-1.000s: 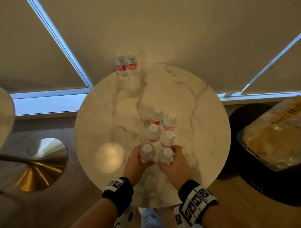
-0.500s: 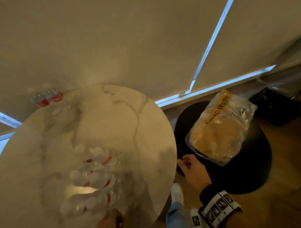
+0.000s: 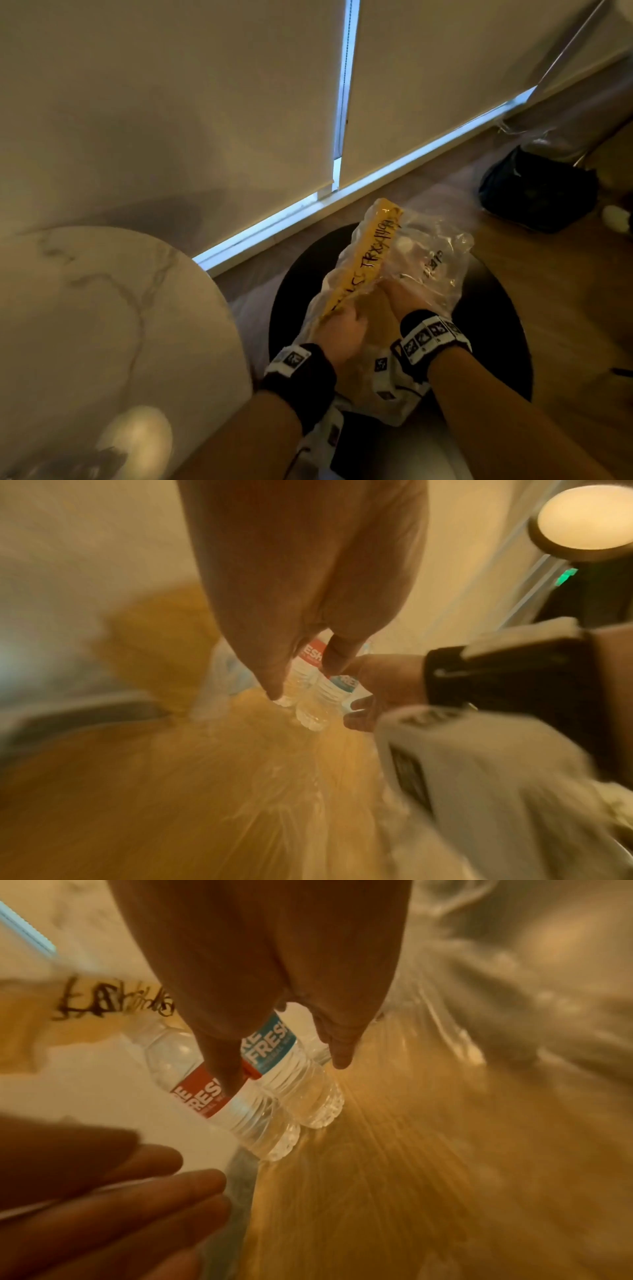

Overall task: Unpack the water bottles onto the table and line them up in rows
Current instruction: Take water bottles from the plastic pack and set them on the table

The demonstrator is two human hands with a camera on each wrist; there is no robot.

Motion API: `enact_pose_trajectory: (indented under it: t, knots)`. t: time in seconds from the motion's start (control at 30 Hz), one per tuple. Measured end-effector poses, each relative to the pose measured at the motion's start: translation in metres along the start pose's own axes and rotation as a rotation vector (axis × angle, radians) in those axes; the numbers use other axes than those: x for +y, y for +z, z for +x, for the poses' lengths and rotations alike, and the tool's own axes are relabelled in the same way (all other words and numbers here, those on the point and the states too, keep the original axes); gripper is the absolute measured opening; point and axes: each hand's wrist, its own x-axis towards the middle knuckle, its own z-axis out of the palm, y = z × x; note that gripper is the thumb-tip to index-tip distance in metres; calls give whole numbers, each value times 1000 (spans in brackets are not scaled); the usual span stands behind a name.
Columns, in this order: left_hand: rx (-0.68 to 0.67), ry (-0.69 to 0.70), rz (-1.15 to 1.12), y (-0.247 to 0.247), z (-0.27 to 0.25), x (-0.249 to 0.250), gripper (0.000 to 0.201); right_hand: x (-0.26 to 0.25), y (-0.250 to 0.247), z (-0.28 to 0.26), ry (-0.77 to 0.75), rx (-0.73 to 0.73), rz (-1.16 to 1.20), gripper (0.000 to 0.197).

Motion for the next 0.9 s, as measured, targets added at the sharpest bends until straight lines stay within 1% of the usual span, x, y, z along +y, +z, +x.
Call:
enact_pose_trajectory:
  t: [0.03,0.07,0.1,0.13,0.17,0.2,0.23,0.27,0.3,0.33,0.37,0.4,0.43,0.47,0.5,0.53,0.57,0.6,0.63,0.67,0.7,0.73,0.77,0.83,0.87,0.9]
  knots:
    - [-27,-48,-38,5,28,4,49,0,-7,12,1,-37,16,34]
    - [-70,-111,-49,3,46,14,53,0,-12,25,0,-61,32,36]
    - [-70,-142,-29,3,64,15,51,0,-15,28,-27,-50,-14,39]
    - [-55,-193,-38,1,76,21,41,1,-17,31,-49,-42,-42,40]
    - [-56,-199,-76,0,84,23,33,5,-18,34,-85,-8,-97,37]
    - [-88,-224,-104,-6,89,31,32,12,-19,39,-95,-22,-120,30]
    - [-126,-222,-109,-6,95,30,38,16,-19,35,-130,-16,-142,18]
    - [-150,-266,-125,-8,96,36,40,19,-16,34,-174,-13,-146,11]
    - [-169,-282,-114,-7,96,33,34,24,-15,31,-218,-38,-217,12]
    - [-181,-300,-119,-7,94,32,26,32,-11,30,-228,-95,-311,18]
    - [-186,-325,-130,-5,95,27,21,36,-10,23,-224,-175,-421,29]
    - [-159,-332,-127,-2,99,20,21,42,-10,20,-225,-234,-524,41]
    - [-119,-343,-109,-2,101,16,28,46,-13,13,-255,-256,-555,50]
    - [-97,-349,-86,3,109,10,38,49,-18,5,-313,-261,-531,59]
    - [-47,-341,-72,9,119,1,49,51,-24,-4,-365,-270,-503,65]
    - [-27,-326,-76,18,130,-10,54,53,-30,-11,-412,-284,-476,68]
    - [-39,-300,-83,16,125,-5,50,55,-36,-19,-427,-308,-449,70]
    - [-58,-272,-114,13,115,3,40,58,-41,-24,-430,-326,-400,70]
    - [-65,-243,-134,10,102,9,32,58,-48,-33,-437,-331,-356,69]
    - [-56,-213,-169,-1,79,25,25,58,-54,-39,-435,-332,-311,67]
    - [-60,-192,-138,-3,67,25,21,55,-60,-46,-427,-326,-293,65]
    - [-51,-129,-68,-5,58,23,22,54,-65,-53,-430,-313,-282,64]
    - [-70,-77,21,-7,46,22,27,51,-70,-59,-438,-294,-293,62]
    - [-126,39,166,-16,20,23,48,43,-75,-71,-459,-249,-301,61]
    - [-141,75,185,-19,8,19,54,39,-76,-77,-461,-238,-293,62]
    - [-136,98,178,-23,-7,19,56,35,-76,-84,-466,-239,-302,62]
